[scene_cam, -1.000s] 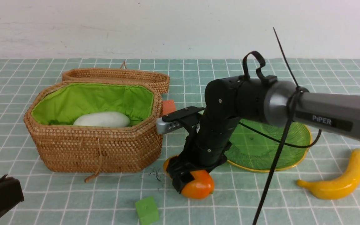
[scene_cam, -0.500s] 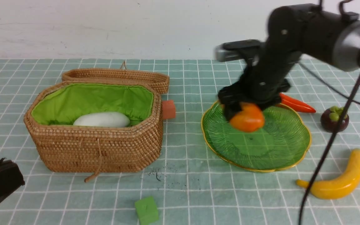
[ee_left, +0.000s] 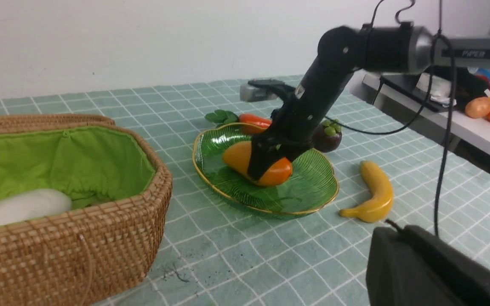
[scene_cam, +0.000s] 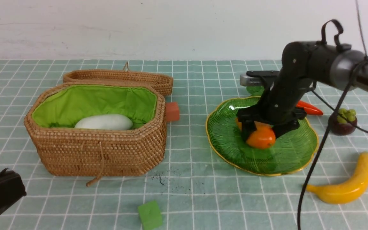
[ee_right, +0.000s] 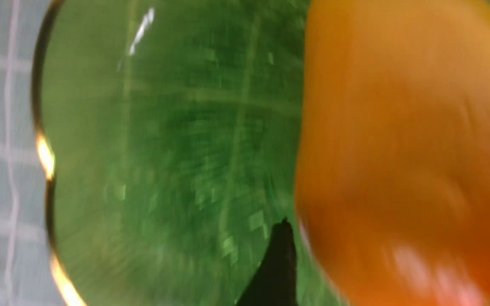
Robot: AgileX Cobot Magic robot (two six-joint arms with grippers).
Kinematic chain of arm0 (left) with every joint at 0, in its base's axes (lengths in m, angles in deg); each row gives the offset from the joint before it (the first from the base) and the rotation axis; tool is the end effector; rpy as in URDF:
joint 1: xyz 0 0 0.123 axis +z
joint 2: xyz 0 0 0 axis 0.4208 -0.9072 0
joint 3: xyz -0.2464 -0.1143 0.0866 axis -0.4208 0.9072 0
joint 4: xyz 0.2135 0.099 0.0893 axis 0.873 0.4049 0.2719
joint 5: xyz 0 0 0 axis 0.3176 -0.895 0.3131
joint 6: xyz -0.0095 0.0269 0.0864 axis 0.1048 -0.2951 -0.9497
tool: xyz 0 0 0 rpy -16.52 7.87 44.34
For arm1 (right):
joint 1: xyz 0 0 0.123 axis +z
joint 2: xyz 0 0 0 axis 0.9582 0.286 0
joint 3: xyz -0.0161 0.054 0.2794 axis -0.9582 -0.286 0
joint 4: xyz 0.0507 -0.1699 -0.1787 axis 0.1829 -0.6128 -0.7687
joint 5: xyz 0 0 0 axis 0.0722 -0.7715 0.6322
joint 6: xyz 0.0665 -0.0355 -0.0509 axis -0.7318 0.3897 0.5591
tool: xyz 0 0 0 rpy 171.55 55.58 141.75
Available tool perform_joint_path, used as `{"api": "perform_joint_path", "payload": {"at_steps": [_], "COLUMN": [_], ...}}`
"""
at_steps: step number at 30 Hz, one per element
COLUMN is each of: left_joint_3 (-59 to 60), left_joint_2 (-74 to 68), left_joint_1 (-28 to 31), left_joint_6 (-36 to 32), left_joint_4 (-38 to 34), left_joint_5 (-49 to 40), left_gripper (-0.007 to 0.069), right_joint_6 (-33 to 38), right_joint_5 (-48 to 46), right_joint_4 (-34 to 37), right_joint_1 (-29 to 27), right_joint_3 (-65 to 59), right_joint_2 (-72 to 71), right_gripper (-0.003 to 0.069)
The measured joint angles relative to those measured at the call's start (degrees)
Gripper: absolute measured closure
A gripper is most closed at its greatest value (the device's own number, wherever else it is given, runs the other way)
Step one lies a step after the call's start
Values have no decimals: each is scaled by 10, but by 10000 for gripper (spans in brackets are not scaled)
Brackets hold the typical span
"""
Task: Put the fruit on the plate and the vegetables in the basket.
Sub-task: Use the right arm to grab a mango and put it into the right plate, then use the right arm to grab a banana and put it into the right plate
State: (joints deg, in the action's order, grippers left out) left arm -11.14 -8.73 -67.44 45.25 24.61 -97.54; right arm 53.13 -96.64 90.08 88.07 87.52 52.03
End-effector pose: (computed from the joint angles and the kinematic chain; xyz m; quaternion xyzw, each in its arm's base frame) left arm 0.0514 -0.0423 0.3396 0.1689 0.7229 -0.3051 0.5965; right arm 0.4397 0.1277 0.2099 -0.0776 0.9856 0.0896 0.1203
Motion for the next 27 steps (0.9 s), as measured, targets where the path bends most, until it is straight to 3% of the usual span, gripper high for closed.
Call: {"api": "perform_joint_path", "payload": {"at_steps": [3,8,12,15,18,22,27], "left_joint_3": [0,0,0,0,0,0,0], "left_joint_2": [0,0,0,0,0,0,0], "left_joint_1": [0,0,0,0,0,0,0], "left_joint_6": [0,-34,-74,-95,-103,-104,-104], "left_joint_4": [0,0,0,0,0,-2,-12], "left_joint_5": [-2,-3,-4,-4,-4,-5,-5], "left_gripper": [638,638,638,638,638,638,638], "right_joint_6": [-5,-71,-168,-212,-214,-170,-132], "right_joint_5": [-67,-92,-78,-17,57,128,163], "right_joint_4": [-24,-113,-141,-114,-72,-11,8], "right_joint_1": [-4,-33,-116,-186,-228,-242,-243], "right_joint_3": [-3,-75,-220,-307,-354,-368,-368], "right_joint_2": [-50,-165,-253,-274,-262,-219,-163], "right_gripper": [97,323,390,344,237,106,74]}}
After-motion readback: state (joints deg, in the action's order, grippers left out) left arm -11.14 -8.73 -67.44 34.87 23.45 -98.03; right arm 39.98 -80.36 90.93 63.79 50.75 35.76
